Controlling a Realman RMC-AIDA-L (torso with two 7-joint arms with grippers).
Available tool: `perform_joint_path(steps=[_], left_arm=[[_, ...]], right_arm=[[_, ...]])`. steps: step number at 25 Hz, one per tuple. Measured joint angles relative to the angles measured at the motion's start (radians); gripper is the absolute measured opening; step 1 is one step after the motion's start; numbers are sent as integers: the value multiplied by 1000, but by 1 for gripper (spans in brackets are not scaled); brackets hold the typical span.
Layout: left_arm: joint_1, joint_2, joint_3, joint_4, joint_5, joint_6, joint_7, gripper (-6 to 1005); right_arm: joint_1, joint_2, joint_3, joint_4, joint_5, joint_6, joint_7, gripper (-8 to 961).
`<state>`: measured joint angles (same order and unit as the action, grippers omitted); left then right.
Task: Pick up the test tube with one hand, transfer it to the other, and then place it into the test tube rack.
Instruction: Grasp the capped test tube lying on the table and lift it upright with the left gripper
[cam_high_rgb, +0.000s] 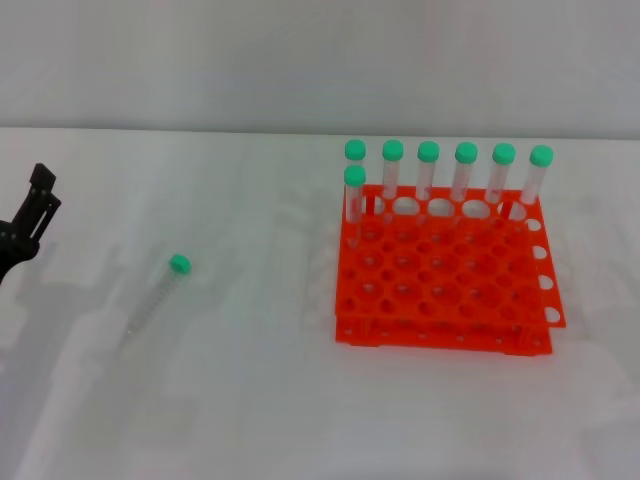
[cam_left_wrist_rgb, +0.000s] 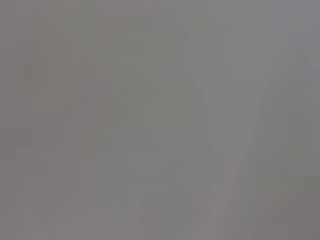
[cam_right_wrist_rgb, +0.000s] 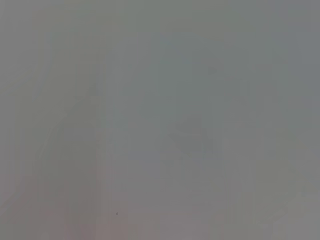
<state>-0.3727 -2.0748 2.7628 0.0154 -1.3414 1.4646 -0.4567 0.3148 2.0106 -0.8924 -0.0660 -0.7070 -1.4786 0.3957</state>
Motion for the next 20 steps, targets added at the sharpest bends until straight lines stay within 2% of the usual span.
perform_joint_path(steps=[6, 7, 11, 14, 17, 20], left_arm=[[-28, 4, 0, -176, 97, 12, -258, 887], [-46, 5, 0, -254, 127, 12, -361, 887], [-95, 5, 7, -444, 220, 6, -600, 887], [-129, 8, 59, -592, 280, 10, -823, 886], [-170, 18, 84, -733, 364, 38, -1049, 886], [-224, 42, 84, -836, 495, 71, -1206, 886]], right_arm=[[0, -1, 13, -1, 0, 1, 0, 866], [0, -1, 16, -2, 0, 1, 0, 866], [0, -1, 38, -6, 0, 15, 0, 866], [0, -2, 58, -9, 0, 27, 0, 865], [1, -2, 78, -11, 0, 29, -5, 865], [1, -3, 107, -12, 0, 29, -18, 865]])
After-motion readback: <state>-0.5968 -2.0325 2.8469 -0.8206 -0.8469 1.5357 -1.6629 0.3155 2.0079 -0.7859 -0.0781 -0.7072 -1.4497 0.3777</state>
